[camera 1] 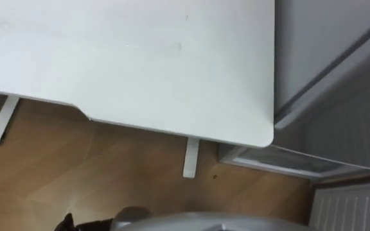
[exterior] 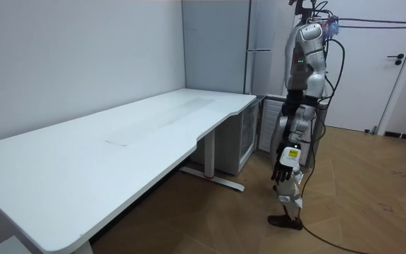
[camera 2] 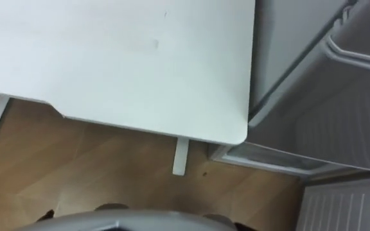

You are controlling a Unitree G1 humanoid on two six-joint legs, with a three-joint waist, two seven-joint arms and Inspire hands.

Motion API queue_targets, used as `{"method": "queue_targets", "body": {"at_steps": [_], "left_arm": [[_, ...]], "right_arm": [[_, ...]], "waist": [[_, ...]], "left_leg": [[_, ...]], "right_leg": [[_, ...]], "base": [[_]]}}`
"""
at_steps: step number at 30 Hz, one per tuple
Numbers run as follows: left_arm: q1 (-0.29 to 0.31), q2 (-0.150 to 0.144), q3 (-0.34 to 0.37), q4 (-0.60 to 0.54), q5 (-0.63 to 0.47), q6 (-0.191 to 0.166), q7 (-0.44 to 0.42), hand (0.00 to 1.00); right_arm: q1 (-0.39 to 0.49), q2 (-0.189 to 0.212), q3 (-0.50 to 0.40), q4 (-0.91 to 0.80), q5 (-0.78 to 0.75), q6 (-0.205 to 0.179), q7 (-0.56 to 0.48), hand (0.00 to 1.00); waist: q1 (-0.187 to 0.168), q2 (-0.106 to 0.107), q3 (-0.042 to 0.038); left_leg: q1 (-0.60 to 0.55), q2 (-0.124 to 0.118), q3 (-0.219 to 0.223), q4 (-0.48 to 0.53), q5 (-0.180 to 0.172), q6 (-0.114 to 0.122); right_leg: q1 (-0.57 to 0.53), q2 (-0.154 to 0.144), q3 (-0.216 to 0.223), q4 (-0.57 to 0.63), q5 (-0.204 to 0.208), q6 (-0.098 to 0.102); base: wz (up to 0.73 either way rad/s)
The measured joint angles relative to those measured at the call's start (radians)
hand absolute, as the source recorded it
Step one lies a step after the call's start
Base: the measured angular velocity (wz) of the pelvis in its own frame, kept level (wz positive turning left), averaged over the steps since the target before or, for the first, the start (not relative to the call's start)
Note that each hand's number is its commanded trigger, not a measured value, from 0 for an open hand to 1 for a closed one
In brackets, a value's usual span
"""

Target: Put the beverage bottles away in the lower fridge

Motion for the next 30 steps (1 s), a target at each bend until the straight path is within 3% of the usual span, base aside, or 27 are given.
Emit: {"method": "queue_targets", "body": {"at_steps": [4,6,8,11,13,16,19,22,30], "left_arm": [[-0.002,0.001,0.044,0.002,0.005,0.001,0.013,0.00],[-0.002,0.004,0.086,0.003,0.023,0.000,0.015,0.00],[-0.005,0.008,0.121,0.003,0.034,-0.008,0.023,0.00],[-0.001,0.010,0.143,0.003,0.054,-0.009,0.038,0.00],[-0.010,0.018,0.144,-0.006,0.079,-0.010,0.043,0.00],[-0.013,0.024,0.156,-0.008,0.096,-0.016,0.044,0.00],[-0.008,0.024,0.160,-0.009,0.112,-0.014,0.044,0.00],[-0.003,0.024,0.159,-0.027,0.119,-0.014,0.044,0.00],[-0.005,0.026,0.154,-0.041,0.149,-0.005,0.021,0.00]], "right_arm": [[0.040,0.000,-0.127,-0.070,-0.023,0.011,-0.080,0.00],[0.045,-0.007,-0.195,-0.108,-0.049,0.010,-0.122,0.00],[0.037,-0.018,-0.255,-0.154,-0.110,0.008,-0.171,0.00],[0.038,-0.052,-0.357,-0.338,-0.259,0.006,-0.268,0.00],[0.023,-0.095,-0.384,-0.470,-0.354,-0.012,-0.346,0.00],[0.009,-0.122,-0.415,-0.615,-0.428,-0.047,-0.452,0.00],[0.015,-0.127,-0.448,-0.768,-0.470,-0.054,-0.533,0.00],[0.012,-0.130,-0.463,-0.853,-0.543,-0.076,-0.583,0.00],[-0.003,-0.128,-0.468,-0.893,-0.679,-0.085,-0.625,0.00]], "waist": [[-0.027,-0.014,0.0046],[-0.037,-0.016,0.0040],[-0.060,-0.029,-0.0023],[-0.095,-0.033,-0.0025],[-0.121,-0.040,-0.0027],[-0.129,-0.050,-0.0075],[-0.134,-0.062,-0.0120],[-0.143,-0.079,-0.0116],[-0.138,-0.079,-0.0125]], "left_leg": [[0.043,0.002,0.041,-0.025,0.000,0.000],[0.059,0.005,0.046,-0.030,0.000,0.000],[0.070,0.006,0.061,-0.036,0.000,0.000],[0.076,0.011,0.101,-0.034,0.000,0.000],[0.069,0.013,0.109,-0.037,0.000,0.000],[0.067,0.017,0.127,-0.051,0.001,0.001],[0.071,0.017,0.137,-0.068,0.010,0.001],[0.073,0.018,0.138,-0.075,0.015,0.000],[0.071,0.017,0.141,-0.077,0.015,0.000]], "right_leg": [[0.005,0.007,0.063,-0.001,0.000,0.000],[0.008,0.012,0.083,0.000,0.005,-0.002],[0.006,0.013,0.090,0.003,0.006,-0.002],[-0.003,0.020,0.128,0.002,0.020,-0.003],[-0.017,0.024,0.140,0.001,0.034,-0.005],[-0.042,0.031,0.165,0.003,0.047,-0.009],[-0.043,0.035,0.175,0.000,0.056,-0.012],[-0.045,0.038,0.177,-0.001,0.059,-0.014],[-0.056,0.039,0.181,-0.004,0.061,-0.012]], "base": [[-0.33],[-0.42],[-0.23],[-0.32],[-0.24],[-0.25],[-0.15],[-0.03],[-0.04]]}}
